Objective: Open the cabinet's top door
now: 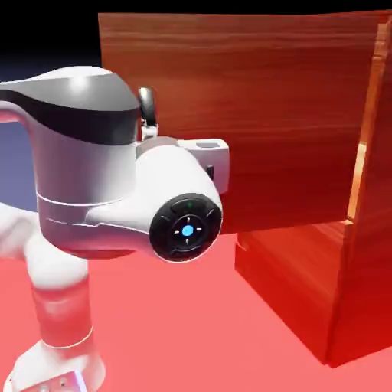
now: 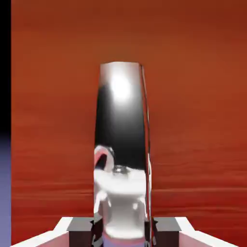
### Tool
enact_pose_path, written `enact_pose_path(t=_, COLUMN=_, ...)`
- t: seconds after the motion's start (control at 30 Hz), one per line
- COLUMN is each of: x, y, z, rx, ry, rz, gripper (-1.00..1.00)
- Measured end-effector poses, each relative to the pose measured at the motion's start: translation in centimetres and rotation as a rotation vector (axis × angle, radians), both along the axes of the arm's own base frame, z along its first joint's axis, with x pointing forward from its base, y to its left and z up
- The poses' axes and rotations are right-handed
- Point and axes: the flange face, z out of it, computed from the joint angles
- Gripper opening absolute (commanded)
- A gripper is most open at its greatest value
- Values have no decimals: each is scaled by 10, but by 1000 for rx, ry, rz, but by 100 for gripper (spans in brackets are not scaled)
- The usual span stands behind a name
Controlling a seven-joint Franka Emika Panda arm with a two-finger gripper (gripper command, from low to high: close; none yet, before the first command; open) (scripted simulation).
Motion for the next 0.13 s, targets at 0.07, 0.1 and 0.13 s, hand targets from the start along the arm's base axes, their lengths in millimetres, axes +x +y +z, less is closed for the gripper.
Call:
enact_pose_path(t=0.07, x=4, y=-15, z=0, rx=0, ry=0, rz=36, gripper=-100)
enact_pose_path(t=0.1, x=6, y=-22, z=0, rx=0, ry=0, rz=53, gripper=-100)
enact_pose_path(t=0.13, x=8, y=-28, z=0, rx=0, ry=0, rz=70, gripper=-100)
